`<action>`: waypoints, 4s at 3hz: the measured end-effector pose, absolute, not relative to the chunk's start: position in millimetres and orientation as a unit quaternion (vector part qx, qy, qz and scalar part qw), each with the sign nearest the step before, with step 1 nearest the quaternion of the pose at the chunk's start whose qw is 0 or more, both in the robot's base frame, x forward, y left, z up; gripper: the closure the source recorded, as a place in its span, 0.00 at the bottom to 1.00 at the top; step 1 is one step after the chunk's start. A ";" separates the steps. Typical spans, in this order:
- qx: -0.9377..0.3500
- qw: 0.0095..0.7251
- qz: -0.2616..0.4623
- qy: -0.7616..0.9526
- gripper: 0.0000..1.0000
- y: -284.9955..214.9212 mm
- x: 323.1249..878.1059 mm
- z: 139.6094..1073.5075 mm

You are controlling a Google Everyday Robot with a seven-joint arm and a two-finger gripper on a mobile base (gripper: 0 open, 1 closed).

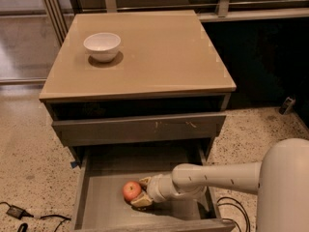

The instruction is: Pick apple from middle drawer and place on counter

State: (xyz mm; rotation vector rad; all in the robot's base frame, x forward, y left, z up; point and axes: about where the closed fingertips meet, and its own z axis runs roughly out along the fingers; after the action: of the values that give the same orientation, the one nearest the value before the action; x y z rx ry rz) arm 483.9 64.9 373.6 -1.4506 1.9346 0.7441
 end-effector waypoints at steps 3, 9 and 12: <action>-0.547 0.299 0.281 0.730 1.00 64.4 483.6 373.6; -0.609 0.342 0.253 0.670 1.00 -7.1 497.9 681.7; -0.629 0.376 0.216 0.645 1.00 -21.2 498.1 787.0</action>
Offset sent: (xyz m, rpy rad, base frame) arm 0.0000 0.0000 0.0000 0.0000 0.0000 0.0000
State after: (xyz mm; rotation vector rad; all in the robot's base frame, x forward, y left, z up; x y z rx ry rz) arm 498.1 -21.2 787.0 -1.6092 1.6498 0.5538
